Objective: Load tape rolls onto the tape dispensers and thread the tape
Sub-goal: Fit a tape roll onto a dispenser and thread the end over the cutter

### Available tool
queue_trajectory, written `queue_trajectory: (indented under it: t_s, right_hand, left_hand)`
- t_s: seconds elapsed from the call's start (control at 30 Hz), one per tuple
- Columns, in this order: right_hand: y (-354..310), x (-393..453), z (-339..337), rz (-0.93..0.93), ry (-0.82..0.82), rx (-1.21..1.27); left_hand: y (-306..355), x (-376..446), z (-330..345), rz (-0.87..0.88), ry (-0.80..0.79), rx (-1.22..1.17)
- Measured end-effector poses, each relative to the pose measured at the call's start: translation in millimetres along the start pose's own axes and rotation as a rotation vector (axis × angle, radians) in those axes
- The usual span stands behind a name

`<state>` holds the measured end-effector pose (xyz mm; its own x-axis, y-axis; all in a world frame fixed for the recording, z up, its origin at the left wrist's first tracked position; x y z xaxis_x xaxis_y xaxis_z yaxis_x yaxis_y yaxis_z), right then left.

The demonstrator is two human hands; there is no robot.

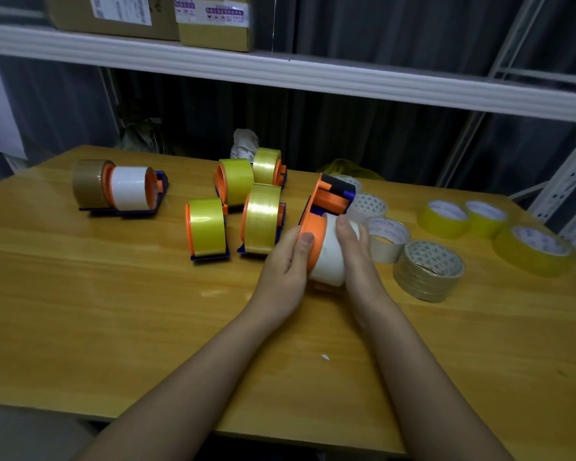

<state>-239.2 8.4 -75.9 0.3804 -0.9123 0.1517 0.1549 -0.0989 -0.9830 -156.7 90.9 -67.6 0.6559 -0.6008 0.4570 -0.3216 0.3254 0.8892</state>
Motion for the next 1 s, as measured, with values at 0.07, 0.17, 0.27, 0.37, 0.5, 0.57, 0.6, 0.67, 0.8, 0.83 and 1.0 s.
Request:
queue_trajectory:
  t_s: [0.07,0.17,0.27,0.37,0.5,0.57,0.6,0.67,0.8,0.83,1.0]
  right_hand:
    - [2.3,1.2,-2.3,-0.01,0.052,-0.001]
    - [-0.3,-1.3,-0.2,-0.081,0.079,0.003]
    - [-0.6,-1.9,1.7,-0.171,0.096,-0.038]
    - [-2.7,-2.6,0.0,-0.275,0.124,-0.102]
    - [-9.7,-5.6,-0.2,-0.371,0.126,-0.123]
    - [-10.4,-5.6,-0.9,-0.392,0.124,-0.134]
    - [-10.6,-5.4,-1.5,-0.388,0.116,-0.134]
    - [-9.9,-4.6,-2.7,-0.319,0.076,-0.084]
    - [-1.2,-0.1,-3.0,0.022,0.005,0.081]
    - [2.0,0.5,-2.0,0.081,0.004,0.082]
    - [1.1,-1.7,2.1,0.012,0.099,0.035]
  left_hand:
    - [-3.1,0.0,-0.1,0.0,0.027,0.03]
    - [-3.8,1.3,-0.3,-0.015,0.068,0.049]
    - [-3.4,2.6,-0.3,-0.071,0.094,0.017]
    - [-1.8,2.4,-1.1,-0.117,0.094,-0.03]
    - [2.9,0.5,-1.2,-0.126,0.085,-0.057]
    - [6.3,-0.6,-1.2,-0.118,0.072,-0.056]
    - [8.0,-1.1,-1.2,-0.103,0.061,-0.051]
    - [9.2,-1.9,-1.8,-0.069,0.04,-0.04]
    - [7.5,-3.0,-1.0,0.067,0.003,0.029]
    - [5.3,-3.5,-0.7,0.099,0.005,0.059]
    - [1.3,-1.9,-0.9,0.07,0.058,0.081]
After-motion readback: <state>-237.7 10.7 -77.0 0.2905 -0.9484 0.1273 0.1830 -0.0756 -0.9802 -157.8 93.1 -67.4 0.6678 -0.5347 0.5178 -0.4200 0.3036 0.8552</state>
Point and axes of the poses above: each hand's wrist, its own x-axis towards the middle knuckle, its own z-axis out of the palm, y = z × x, the point moved 4 cm from there along x, towards the middle knuckle, and after that the axes turned 14 degrees about y, right-handed, at the moved point
